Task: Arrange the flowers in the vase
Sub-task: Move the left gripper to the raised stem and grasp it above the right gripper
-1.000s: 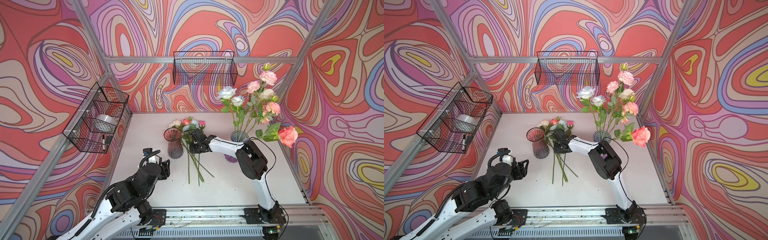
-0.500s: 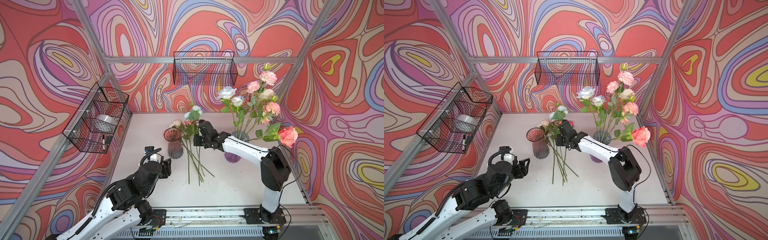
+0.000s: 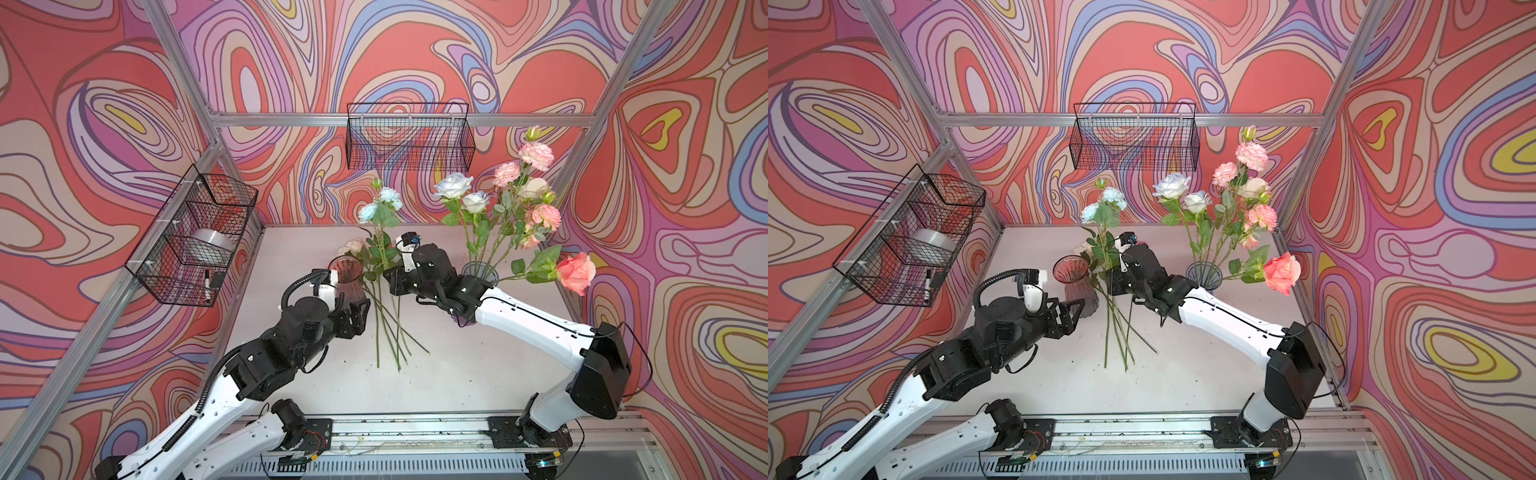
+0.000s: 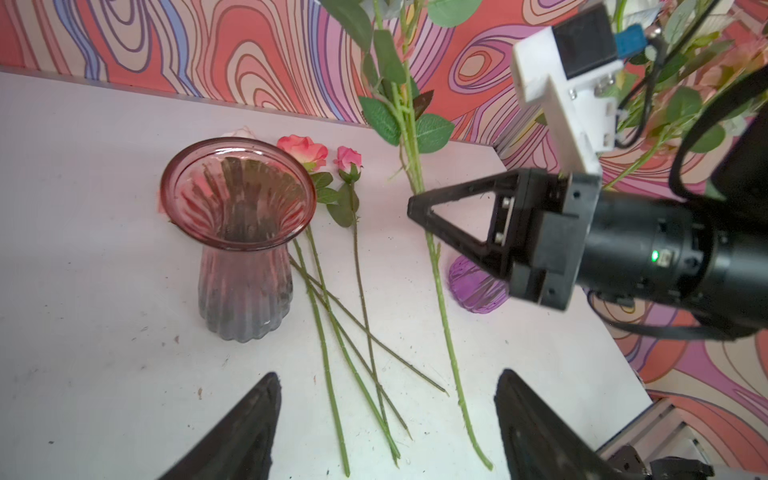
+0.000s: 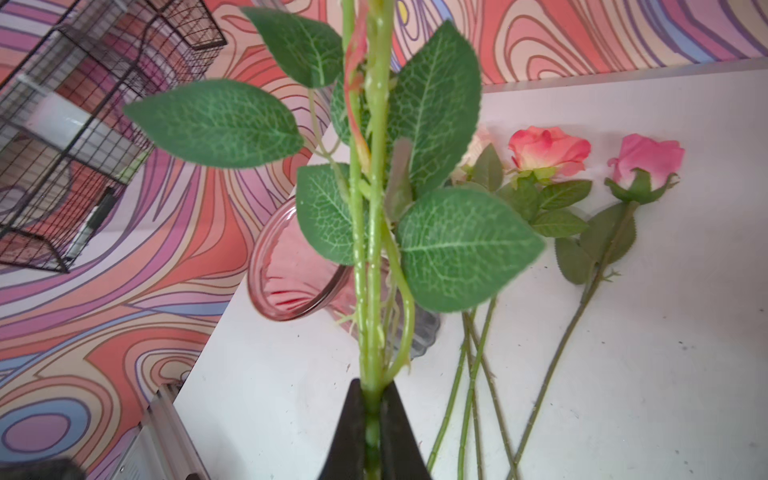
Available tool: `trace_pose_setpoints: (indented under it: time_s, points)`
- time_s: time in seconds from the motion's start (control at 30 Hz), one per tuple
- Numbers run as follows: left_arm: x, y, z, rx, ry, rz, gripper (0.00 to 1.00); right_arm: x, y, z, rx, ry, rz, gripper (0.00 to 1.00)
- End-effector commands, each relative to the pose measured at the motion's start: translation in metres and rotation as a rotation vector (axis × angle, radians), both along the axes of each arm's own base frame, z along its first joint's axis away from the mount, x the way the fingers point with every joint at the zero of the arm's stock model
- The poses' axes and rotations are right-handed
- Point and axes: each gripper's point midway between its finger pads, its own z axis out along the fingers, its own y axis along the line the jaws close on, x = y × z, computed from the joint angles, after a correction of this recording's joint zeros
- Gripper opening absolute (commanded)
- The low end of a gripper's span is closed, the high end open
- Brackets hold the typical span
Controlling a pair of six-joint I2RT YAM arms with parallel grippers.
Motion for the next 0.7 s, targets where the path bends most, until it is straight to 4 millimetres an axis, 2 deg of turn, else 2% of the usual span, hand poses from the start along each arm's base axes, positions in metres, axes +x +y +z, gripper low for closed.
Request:
trace_pose_setpoints:
  time_s: [0.0,0.07,0.23,0.3,0.37,0.47,0.67]
  points:
    - [0.014,-0.02,0.021,-0.108,0.004,-0.093,0.82,-0.019,0.006,0.024,0.043,-0.07,0.059,0.0]
    - [0.024,-0.027,0.021,-0.173,0.046,-0.128,0.82,-0.025,0.007,0.025,0.048,-0.061,0.071,0.0]
    - [0.044,-0.041,0.022,-0.299,0.115,-0.195,0.73,-0.037,0.01,0.033,0.073,-0.072,0.091,0.0]
    - [0.047,-0.046,0.02,-0.317,0.14,-0.217,0.7,-0.04,0.011,0.034,0.083,-0.068,0.102,0.0]
    - [0.049,-0.054,0.029,-0.362,0.11,-0.259,0.68,-0.042,0.013,0.035,0.093,-0.065,0.115,0.0]
    - [0.052,-0.056,0.028,-0.379,0.105,-0.265,0.63,-0.046,0.017,0.035,0.103,-0.061,0.132,0.0]
    - [0.056,-0.057,0.023,-0.412,0.108,-0.267,0.42,-0.052,0.023,0.036,0.126,-0.05,0.165,0.0]
